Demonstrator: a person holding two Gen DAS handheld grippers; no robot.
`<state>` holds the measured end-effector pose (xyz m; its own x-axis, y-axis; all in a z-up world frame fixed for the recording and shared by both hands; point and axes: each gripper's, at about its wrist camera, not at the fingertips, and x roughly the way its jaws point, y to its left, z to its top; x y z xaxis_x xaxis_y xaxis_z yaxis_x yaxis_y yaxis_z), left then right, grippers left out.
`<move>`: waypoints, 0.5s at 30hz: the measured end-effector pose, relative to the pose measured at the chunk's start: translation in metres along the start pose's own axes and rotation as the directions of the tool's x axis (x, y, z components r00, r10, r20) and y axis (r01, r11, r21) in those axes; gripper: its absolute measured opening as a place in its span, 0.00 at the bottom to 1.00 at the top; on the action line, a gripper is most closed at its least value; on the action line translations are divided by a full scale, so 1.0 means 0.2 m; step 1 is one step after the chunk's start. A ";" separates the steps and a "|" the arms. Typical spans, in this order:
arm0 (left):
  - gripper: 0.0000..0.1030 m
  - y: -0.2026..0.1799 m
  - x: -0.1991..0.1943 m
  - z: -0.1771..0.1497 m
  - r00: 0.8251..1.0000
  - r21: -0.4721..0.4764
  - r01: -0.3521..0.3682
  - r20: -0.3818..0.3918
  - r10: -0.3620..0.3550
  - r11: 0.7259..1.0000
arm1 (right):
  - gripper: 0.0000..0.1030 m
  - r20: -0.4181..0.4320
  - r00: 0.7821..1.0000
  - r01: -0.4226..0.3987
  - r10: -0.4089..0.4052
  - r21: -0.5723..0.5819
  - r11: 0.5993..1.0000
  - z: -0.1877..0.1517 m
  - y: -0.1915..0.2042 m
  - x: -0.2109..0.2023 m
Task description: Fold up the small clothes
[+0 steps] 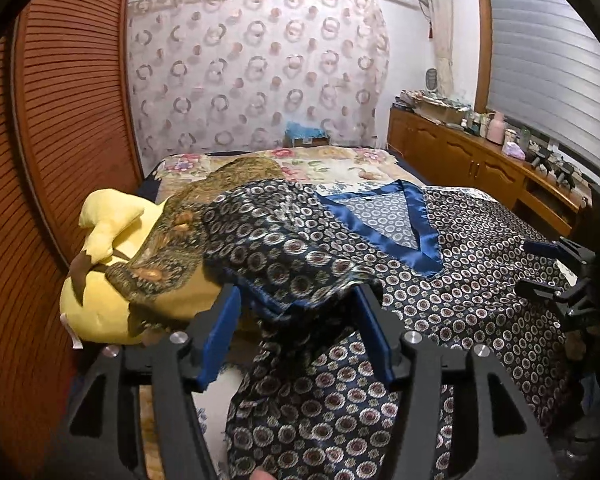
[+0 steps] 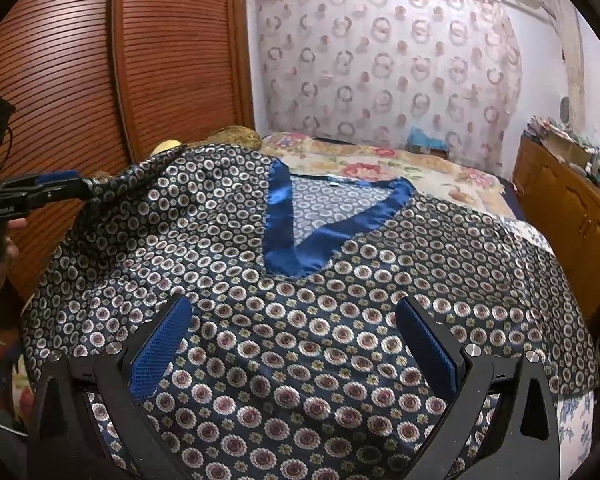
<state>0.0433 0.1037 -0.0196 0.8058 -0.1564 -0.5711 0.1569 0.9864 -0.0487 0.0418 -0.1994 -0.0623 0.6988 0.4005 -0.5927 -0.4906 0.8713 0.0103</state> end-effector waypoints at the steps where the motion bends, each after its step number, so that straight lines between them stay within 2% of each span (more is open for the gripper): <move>1: 0.56 0.01 -0.01 -0.01 1.000 -0.005 -0.003 0.002 0.003 1.000 | 1.00 0.001 1.000 -0.005 0.005 -0.007 1.000 0.01 0.01 0.00; 12: 0.57 0.11 -0.10 -0.16 0.999 -0.078 -0.032 0.008 0.033 0.996 | 1.00 0.035 0.993 -0.104 0.108 -0.111 0.988 0.22 0.21 0.05; 15: 0.57 0.14 -0.11 -0.18 0.999 -0.088 -0.053 0.008 0.054 0.995 | 0.93 0.019 0.986 -0.160 0.164 -0.135 0.978 0.29 0.30 0.13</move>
<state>0.0102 0.1356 -0.0379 0.8178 -0.1034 -0.5662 0.0633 0.9939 -0.0901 0.0600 -0.1218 -0.0307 0.6184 0.5436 -0.5675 -0.6620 0.7495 -0.0033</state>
